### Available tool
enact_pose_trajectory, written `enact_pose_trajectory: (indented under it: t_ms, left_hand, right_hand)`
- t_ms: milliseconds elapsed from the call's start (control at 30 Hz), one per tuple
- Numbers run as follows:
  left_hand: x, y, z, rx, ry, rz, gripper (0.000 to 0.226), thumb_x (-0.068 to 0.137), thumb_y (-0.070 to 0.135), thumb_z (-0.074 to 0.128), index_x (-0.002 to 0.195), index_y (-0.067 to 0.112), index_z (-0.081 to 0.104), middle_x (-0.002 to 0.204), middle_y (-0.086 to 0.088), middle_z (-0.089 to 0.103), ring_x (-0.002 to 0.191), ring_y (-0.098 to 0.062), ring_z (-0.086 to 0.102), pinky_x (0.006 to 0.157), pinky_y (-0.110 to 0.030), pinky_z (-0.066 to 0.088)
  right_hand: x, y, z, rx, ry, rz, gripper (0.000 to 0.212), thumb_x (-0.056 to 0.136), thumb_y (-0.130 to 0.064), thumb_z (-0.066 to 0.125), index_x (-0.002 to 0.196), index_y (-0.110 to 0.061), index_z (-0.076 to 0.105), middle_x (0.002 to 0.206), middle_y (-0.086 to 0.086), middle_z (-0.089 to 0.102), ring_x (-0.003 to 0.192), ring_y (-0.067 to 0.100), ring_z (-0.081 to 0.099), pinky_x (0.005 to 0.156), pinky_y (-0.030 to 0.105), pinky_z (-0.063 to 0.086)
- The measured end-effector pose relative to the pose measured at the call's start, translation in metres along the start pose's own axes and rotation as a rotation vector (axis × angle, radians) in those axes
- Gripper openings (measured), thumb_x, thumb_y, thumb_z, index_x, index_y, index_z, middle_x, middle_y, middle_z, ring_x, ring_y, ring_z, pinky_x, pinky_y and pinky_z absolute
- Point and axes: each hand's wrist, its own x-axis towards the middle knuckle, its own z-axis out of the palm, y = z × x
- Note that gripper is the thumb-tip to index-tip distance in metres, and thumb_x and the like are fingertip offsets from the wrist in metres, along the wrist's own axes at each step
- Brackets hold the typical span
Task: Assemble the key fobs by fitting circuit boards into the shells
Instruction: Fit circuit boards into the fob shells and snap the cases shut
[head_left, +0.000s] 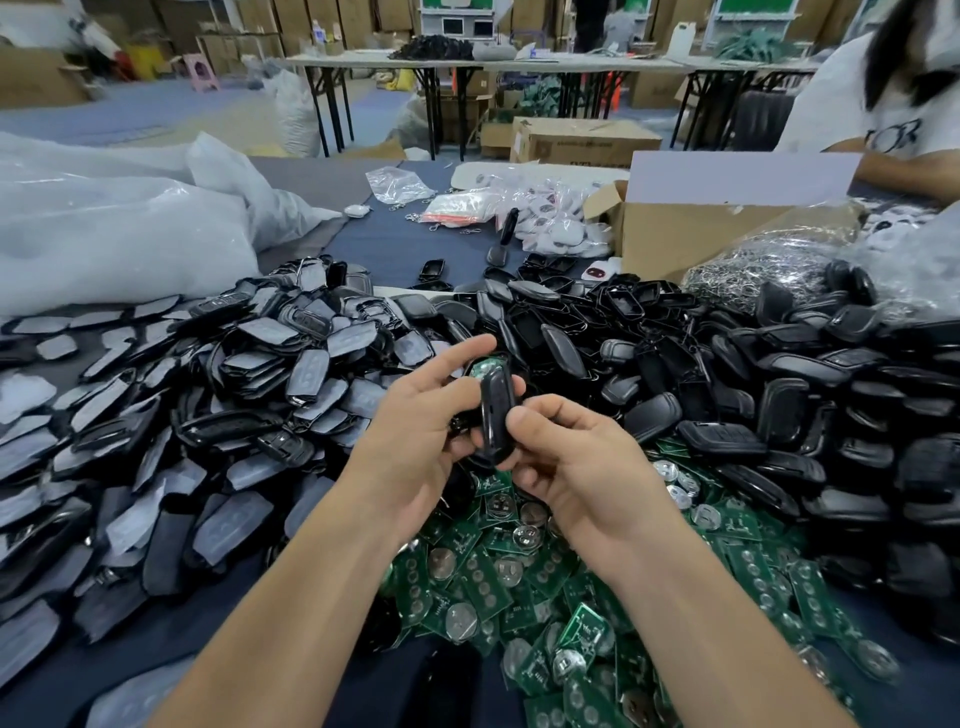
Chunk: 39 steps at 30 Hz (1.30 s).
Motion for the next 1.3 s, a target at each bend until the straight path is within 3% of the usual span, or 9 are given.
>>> enact_pose_trajectory:
  t_ms: [100, 267, 400, 500, 667, 867, 1033, 1167, 1300]
  left_hand:
    - [0.001, -0.004, 0.001, 0.031, 0.043, 0.048, 0.045, 0.097, 0.002, 0.062, 0.136, 0.023, 0.062, 0.100, -0.010, 0.080, 0.070, -0.012, 0.067, 0.055, -0.019, 0.054]
    - [0.006, -0.015, 0.008, 0.107, 0.192, 0.109, 0.051, 0.096, -0.002, 0.058, 0.139, 0.024, 0.057, 0.073, -0.001, 0.070, 0.052, -0.009, 0.054, 0.045, -0.019, 0.042]
    - [0.006, -0.015, 0.009, 0.067, 0.221, 0.120, 0.042, 0.097, 0.000, 0.059, 0.130, 0.025, 0.062, 0.071, -0.001, 0.067, 0.053, -0.011, 0.056, 0.045, -0.023, 0.046]
    - [0.003, -0.014, 0.010, 0.079, 0.186, 0.105, 0.037, 0.098, 0.000, 0.059, 0.127, 0.022, 0.067, 0.080, -0.004, 0.073, 0.060, -0.015, 0.059, 0.050, -0.027, 0.051]
    - [0.000, -0.010, 0.015, 0.035, 0.155, 0.086, 0.030, 0.098, -0.004, 0.056, 0.112, 0.014, 0.074, 0.086, -0.013, 0.075, 0.051, -0.015, 0.058, 0.045, -0.024, 0.050]
    - [-0.003, -0.001, 0.008, -0.047, 0.195, 0.123, 0.025, 0.098, -0.005, 0.052, 0.110, 0.006, 0.072, 0.100, -0.014, 0.080, 0.052, -0.015, 0.063, 0.047, -0.021, 0.049]
    - [-0.004, 0.000, 0.006, 0.006, 0.247, 0.111, 0.029, 0.095, -0.006, 0.052, 0.109, 0.008, 0.073, 0.091, -0.010, 0.080, 0.053, -0.017, 0.061, 0.048, -0.023, 0.050]
    - [-0.007, 0.001, 0.007, 0.053, 0.289, 0.125, 0.039, 0.084, -0.006, 0.048, 0.102, 0.012, 0.077, 0.071, -0.009, 0.070, 0.047, -0.016, 0.054, 0.043, -0.021, 0.041]
    - [-0.008, 0.003, 0.008, 0.038, 0.314, 0.130, 0.037, 0.087, -0.006, 0.047, 0.104, 0.009, 0.076, 0.073, -0.010, 0.070, 0.050, -0.013, 0.054, 0.044, -0.021, 0.043]
  right_hand:
    - [-0.001, 0.003, 0.001, -0.207, 0.110, -0.147, 0.015, 0.090, -0.006, 0.076, 0.079, -0.015, 0.072, 0.085, 0.018, 0.077, 0.064, 0.020, 0.064, 0.056, 0.029, 0.052]
    - [-0.001, 0.011, 0.003, -0.746, 0.290, -0.423, 0.010, 0.088, -0.033, 0.072, 0.079, -0.033, 0.076, 0.068, -0.007, 0.074, 0.062, 0.021, 0.071, 0.059, 0.037, 0.058]
    - [0.000, 0.008, 0.005, -0.511, 0.131, -0.316, 0.022, 0.076, -0.045, 0.070, 0.084, -0.024, 0.072, 0.082, 0.003, 0.077, 0.083, 0.027, 0.076, 0.080, 0.051, 0.064]
    - [0.001, 0.007, 0.000, -0.487, 0.114, -0.286, 0.019, 0.074, -0.033, 0.079, 0.088, -0.023, 0.070, 0.086, 0.006, 0.078, 0.086, 0.034, 0.076, 0.085, 0.056, 0.062]
    - [0.002, 0.000, -0.007, -0.181, 0.051, -0.150, 0.024, 0.087, 0.000, 0.077, 0.108, -0.009, 0.069, 0.091, 0.014, 0.079, 0.082, 0.028, 0.077, 0.080, 0.037, 0.064]
    - [0.004, -0.012, -0.010, 0.300, -0.063, 0.101, 0.047, 0.073, -0.009, 0.074, 0.118, 0.002, 0.065, 0.100, 0.023, 0.076, 0.080, 0.028, 0.076, 0.068, 0.030, 0.063]
    - [0.004, -0.012, -0.015, 0.306, -0.126, 0.142, 0.052, 0.077, -0.007, 0.073, 0.128, 0.004, 0.064, 0.110, 0.026, 0.073, 0.085, 0.029, 0.076, 0.071, 0.031, 0.064]
    - [0.003, -0.012, -0.019, 0.181, -0.218, 0.159, 0.032, 0.089, -0.001, 0.065, 0.119, 0.003, 0.074, 0.114, 0.026, 0.073, 0.091, 0.030, 0.075, 0.077, 0.033, 0.064]
    - [0.004, -0.009, -0.016, 0.051, -0.149, 0.128, 0.024, 0.099, 0.003, 0.057, 0.118, 0.005, 0.072, 0.109, 0.026, 0.074, 0.085, 0.029, 0.075, 0.075, 0.034, 0.063]
